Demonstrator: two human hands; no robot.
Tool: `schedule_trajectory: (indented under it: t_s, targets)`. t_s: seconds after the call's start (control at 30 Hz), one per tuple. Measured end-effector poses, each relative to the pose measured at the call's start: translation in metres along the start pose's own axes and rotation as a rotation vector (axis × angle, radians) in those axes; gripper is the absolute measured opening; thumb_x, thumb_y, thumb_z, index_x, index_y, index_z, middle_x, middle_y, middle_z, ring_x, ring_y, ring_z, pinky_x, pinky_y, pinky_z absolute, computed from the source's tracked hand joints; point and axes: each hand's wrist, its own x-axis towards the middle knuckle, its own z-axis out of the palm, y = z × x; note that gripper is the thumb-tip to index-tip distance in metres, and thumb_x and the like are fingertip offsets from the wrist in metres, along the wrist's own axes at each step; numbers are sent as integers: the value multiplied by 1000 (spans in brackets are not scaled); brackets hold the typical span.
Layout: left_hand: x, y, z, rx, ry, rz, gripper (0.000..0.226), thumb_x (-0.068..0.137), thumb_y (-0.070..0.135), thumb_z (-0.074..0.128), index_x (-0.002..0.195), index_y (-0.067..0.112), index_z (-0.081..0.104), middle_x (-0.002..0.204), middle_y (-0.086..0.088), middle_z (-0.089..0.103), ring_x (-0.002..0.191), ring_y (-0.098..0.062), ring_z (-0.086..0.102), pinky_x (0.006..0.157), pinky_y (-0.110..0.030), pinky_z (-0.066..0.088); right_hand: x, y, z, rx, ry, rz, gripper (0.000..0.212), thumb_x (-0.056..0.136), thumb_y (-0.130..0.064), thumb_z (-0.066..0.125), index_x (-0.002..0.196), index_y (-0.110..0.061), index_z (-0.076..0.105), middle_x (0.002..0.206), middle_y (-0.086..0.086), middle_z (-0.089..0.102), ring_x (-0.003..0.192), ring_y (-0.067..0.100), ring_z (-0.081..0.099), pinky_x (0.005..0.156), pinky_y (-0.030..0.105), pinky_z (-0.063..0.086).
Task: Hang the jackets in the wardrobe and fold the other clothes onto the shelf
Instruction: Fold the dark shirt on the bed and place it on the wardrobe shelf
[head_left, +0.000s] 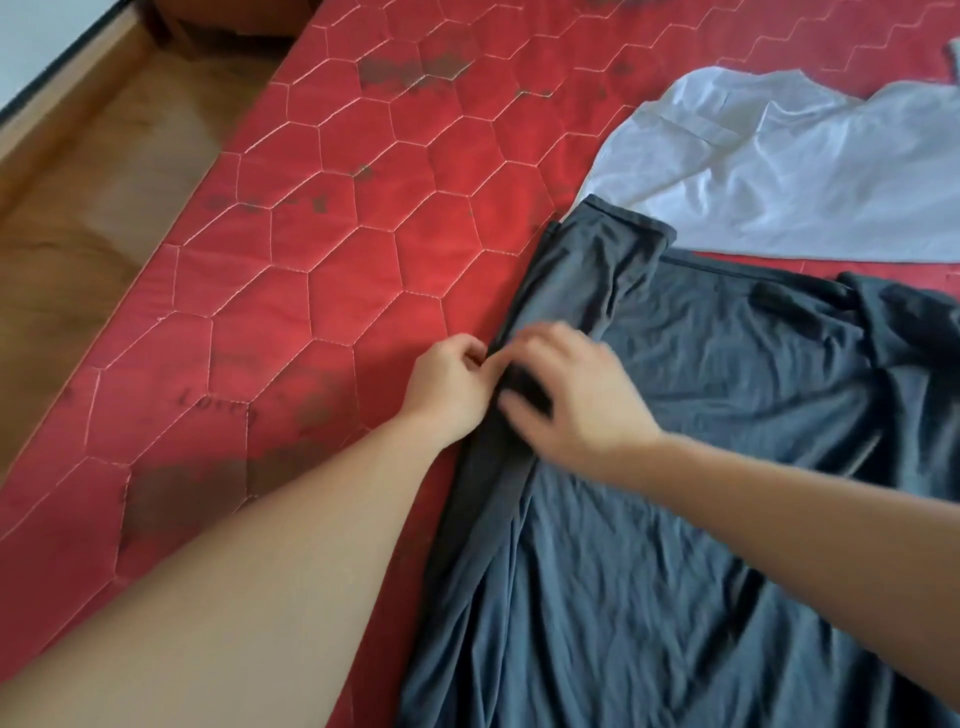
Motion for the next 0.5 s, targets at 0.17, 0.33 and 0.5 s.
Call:
schedule_trajectory:
  t_s: [0.17,0.33,0.5]
  targets:
    - [-44,-1,-1,41,60,-27,18,94,38,57,96,20,56,65,9,58,79,-23,60,70,-31,42,-67,10,15,-241,-71,65,53,91,-46,38,137,-24,51,146,3,47,137,24,41,112,45,28]
    - [-112,-23,-9,261,66,147,30,95,43,53,117,23,46,88,2,62,89,-31,61,71,-38,43,-109,-20,14,-278,-179,-226,55,92,-44,41,145,-27,42,150,2,43,136,24,41,109,45,34]
    - [-166,-39,-12,409,96,161,36,96,46,49,124,23,46,87,-7,67,86,-38,63,68,-41,46,-139,-39,10,-287,-105,-40,43,82,-34,50,121,-19,60,129,2,58,118,29,54,95,44,41]
